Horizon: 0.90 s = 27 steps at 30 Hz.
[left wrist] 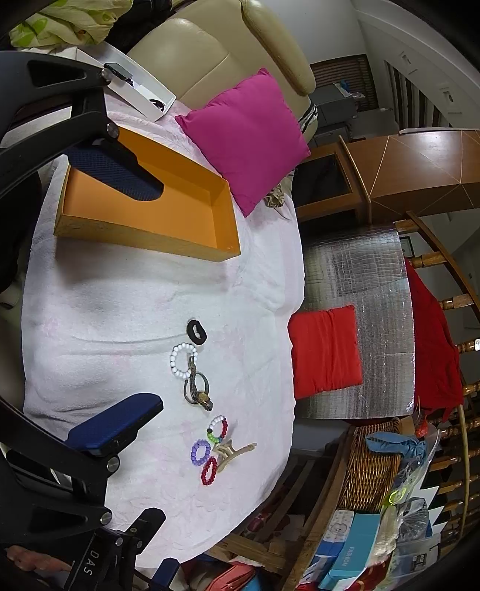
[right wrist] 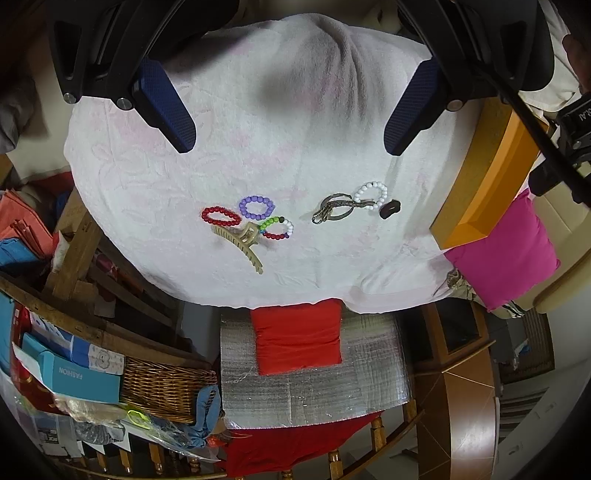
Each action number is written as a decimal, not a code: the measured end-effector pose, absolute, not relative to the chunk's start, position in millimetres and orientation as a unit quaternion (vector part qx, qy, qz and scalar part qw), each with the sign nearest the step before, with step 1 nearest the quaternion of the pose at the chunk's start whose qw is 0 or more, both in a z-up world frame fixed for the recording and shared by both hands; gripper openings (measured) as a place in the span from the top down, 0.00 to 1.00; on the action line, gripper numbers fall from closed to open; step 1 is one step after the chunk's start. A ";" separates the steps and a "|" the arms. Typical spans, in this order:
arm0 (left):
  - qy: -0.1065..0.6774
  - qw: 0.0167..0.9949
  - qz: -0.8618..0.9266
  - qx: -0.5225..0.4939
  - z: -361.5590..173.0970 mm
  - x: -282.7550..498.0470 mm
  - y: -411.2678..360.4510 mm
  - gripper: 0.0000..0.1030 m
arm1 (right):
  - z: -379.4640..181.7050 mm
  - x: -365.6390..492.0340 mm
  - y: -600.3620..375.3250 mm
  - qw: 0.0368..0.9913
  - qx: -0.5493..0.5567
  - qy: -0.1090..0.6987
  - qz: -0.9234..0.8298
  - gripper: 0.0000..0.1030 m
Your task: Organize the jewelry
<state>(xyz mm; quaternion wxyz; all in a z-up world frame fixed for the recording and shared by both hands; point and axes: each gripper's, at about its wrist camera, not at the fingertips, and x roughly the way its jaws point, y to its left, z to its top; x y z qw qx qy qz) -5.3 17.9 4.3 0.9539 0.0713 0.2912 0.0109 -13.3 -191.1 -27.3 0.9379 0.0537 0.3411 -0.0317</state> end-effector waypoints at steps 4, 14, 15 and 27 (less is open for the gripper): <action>0.293 0.953 0.012 0.072 2.7 -5.3 17.1 0.00 | -27.9 -13.1 -191.6 0.938 0.055 0.341 -0.032 0.00; 0.298 0.952 0.013 0.072 -2.1 -2.5 16.7 0.00 | -31.9 -11.8 -191.4 0.936 0.057 0.345 -0.033 0.00; 0.299 0.951 0.013 0.072 -2.5 -2.2 16.7 0.00 | -32.2 -11.7 -191.8 0.936 0.057 0.345 -0.033 0.00; 0.311 0.947 0.016 0.075 -9.9 10.3 17.0 0.00 | -39.6 -1.7 -196.8 0.933 0.063 0.353 -0.035 0.00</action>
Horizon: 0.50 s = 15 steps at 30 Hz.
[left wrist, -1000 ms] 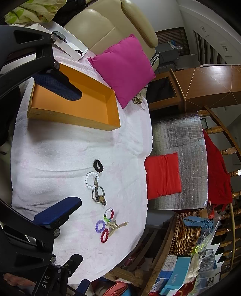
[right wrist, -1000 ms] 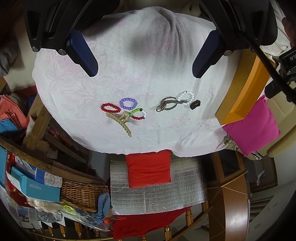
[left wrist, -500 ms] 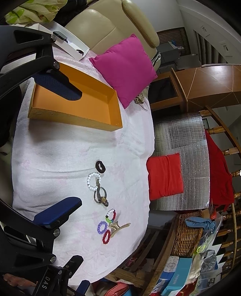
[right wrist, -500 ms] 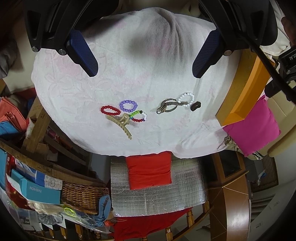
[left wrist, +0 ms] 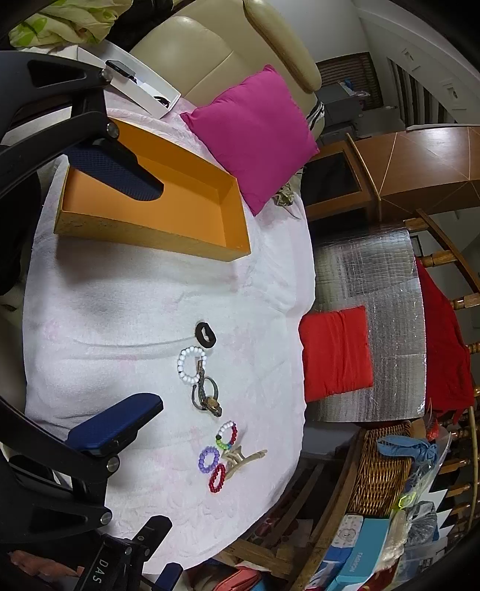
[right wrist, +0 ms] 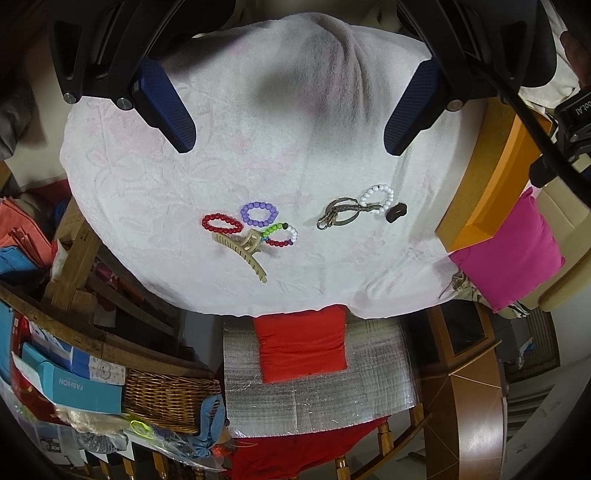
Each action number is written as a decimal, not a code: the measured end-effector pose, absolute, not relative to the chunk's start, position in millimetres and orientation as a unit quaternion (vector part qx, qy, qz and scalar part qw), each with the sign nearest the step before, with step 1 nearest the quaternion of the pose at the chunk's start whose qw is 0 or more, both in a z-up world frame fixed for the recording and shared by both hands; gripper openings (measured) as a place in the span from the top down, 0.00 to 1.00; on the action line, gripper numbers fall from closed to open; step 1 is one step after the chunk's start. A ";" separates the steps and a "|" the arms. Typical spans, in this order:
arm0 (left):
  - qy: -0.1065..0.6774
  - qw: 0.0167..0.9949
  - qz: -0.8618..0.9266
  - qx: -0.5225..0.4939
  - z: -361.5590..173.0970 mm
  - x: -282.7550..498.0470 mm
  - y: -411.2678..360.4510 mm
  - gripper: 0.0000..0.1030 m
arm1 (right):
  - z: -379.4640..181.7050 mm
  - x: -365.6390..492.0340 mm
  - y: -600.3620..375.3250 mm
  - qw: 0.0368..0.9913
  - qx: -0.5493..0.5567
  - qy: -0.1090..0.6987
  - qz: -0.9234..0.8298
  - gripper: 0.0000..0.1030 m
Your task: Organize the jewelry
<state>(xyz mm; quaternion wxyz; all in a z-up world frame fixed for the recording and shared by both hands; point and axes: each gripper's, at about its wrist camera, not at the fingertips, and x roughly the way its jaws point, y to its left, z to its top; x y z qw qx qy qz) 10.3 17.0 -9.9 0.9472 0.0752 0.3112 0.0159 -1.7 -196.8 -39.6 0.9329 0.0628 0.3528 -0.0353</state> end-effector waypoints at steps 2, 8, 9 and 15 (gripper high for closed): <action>0.313 0.946 0.017 0.076 -11.5 14.1 16.9 0.00 | -41.5 2.2 -198.0 0.932 0.062 0.355 -0.036 0.00; 0.327 0.941 0.023 0.081 -23.1 33.2 17.0 0.00 | -48.2 17.4 -206.1 0.929 0.067 0.361 -0.041 0.00; 0.329 0.941 0.022 0.081 -26.6 38.5 16.6 0.00 | -49.7 19.7 -207.7 0.929 0.068 0.362 -0.042 0.00; 0.355 0.933 -0.037 0.045 -58.9 80.0 14.6 0.00 | -67.6 37.4 -235.1 0.923 0.082 0.372 -0.057 0.00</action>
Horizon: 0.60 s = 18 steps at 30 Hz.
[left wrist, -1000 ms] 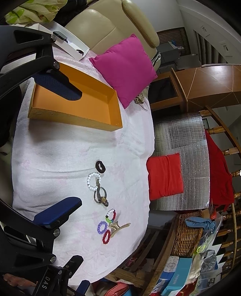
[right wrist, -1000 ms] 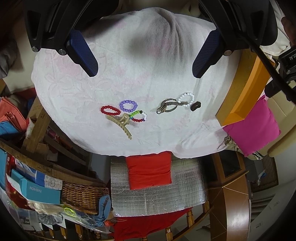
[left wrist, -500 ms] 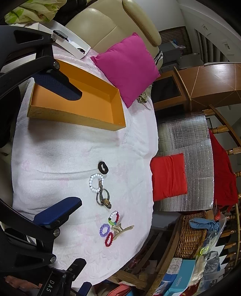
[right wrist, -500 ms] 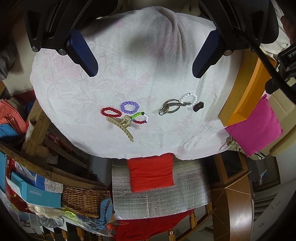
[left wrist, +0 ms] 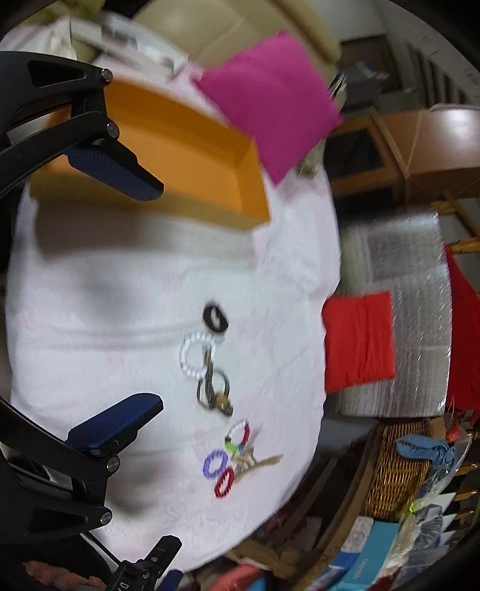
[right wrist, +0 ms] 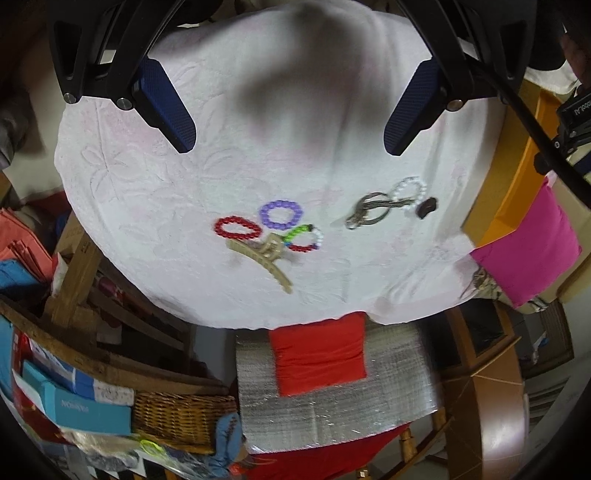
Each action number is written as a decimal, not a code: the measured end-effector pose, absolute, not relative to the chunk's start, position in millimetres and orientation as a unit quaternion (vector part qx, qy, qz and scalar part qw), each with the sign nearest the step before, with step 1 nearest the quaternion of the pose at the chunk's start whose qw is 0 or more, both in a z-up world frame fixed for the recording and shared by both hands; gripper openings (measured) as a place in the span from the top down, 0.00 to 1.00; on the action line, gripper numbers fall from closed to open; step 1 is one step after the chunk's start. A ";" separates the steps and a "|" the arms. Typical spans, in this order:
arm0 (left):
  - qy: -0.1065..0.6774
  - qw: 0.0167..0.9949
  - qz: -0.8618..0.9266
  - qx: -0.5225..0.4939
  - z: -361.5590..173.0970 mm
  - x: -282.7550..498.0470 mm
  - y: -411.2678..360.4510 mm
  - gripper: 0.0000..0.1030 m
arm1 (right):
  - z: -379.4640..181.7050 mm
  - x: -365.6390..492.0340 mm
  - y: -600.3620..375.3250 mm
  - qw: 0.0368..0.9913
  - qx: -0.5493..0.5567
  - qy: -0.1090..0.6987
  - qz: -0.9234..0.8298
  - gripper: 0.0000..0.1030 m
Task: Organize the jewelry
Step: 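Grasp the beige claw clip with the right tool while the left tool grasps the gold watch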
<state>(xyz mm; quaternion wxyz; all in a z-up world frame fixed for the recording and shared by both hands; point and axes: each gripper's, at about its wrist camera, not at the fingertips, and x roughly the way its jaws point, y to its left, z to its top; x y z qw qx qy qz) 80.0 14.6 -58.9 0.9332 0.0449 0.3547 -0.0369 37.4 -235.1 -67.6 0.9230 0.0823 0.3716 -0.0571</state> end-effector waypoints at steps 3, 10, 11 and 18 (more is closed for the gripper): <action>0.369 0.925 -0.084 0.026 -86.6 109.1 10.9 0.00 | -80.9 45.4 -260.1 0.919 0.097 0.376 -0.065 0.00; 0.374 0.923 -0.088 -0.016 -112.6 150.5 15.6 0.00 | -97.7 70.1 -312.1 0.906 0.174 0.383 -0.053 0.09; 0.366 0.927 -0.084 -0.022 -109.7 153.0 16.4 0.00 | -97.1 76.2 -315.2 0.905 0.181 0.381 -0.046 0.10; 0.394 0.914 -0.078 -0.061 -118.1 183.0 17.1 0.00 | -90.6 140.7 -312.6 0.913 0.154 0.379 -0.002 0.14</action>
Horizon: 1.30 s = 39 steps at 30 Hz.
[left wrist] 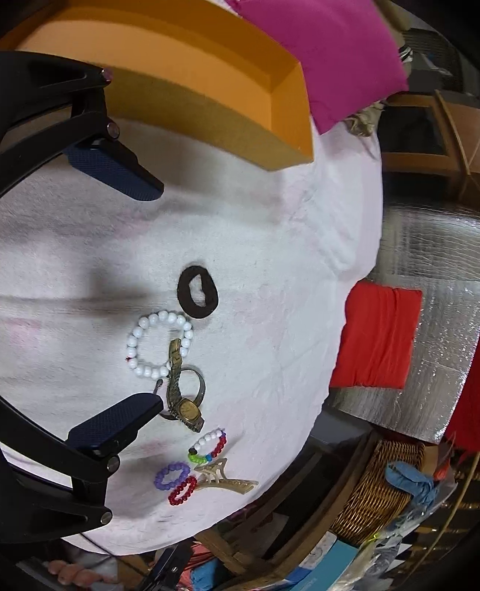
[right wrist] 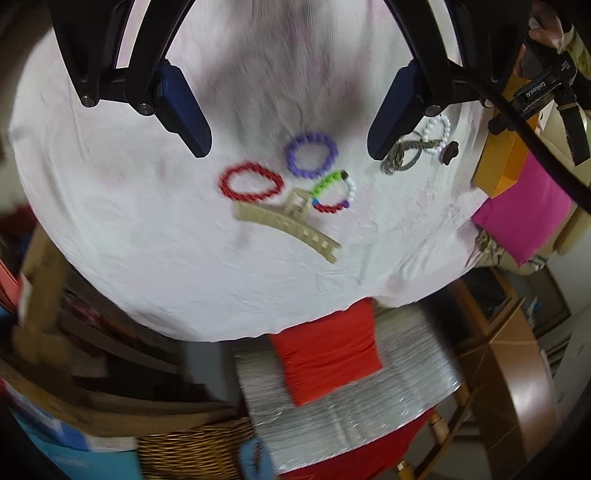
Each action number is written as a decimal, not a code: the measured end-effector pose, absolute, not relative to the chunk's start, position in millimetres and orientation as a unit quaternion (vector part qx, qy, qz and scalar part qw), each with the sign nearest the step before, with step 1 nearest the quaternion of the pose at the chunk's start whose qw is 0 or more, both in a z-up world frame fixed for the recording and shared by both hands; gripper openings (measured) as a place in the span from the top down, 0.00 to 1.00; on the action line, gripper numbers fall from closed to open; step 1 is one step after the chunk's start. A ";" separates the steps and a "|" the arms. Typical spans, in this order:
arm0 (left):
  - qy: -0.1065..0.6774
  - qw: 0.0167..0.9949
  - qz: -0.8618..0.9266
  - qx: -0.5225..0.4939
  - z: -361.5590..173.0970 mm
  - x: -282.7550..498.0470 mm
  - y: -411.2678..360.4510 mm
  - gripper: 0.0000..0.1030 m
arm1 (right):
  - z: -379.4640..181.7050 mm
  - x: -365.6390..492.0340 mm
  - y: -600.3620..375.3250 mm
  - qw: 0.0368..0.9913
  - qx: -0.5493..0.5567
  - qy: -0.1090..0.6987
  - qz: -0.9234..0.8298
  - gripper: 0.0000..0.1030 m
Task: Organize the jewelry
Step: 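Grasp the beige claw clip with the right tool while the left tool grasps the gold watch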
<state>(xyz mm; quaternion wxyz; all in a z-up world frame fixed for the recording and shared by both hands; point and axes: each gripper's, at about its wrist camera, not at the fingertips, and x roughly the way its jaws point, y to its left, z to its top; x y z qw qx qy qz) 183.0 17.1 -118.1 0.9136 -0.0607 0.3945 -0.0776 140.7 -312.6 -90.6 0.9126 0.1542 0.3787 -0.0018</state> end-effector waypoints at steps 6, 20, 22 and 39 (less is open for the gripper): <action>0.402 0.912 -0.076 -0.041 -124.4 196.1 4.0 0.00 | -102.2 198.9 -302.7 0.909 0.118 0.399 0.009 0.14; 0.428 0.900 -0.077 0.021 -143.0 199.3 -28.2 0.00 | -136.9 285.4 -289.5 0.895 0.099 0.433 -0.031 0.62; 0.418 0.903 -0.093 0.036 -137.2 196.8 -39.4 0.00 | -134.2 284.5 -296.3 0.895 0.124 0.427 -0.031 0.69; 0.472 0.858 -0.179 0.094 -155.9 259.9 -112.5 0.52 | -122.4 276.3 -334.6 0.892 0.214 0.395 -0.042 0.80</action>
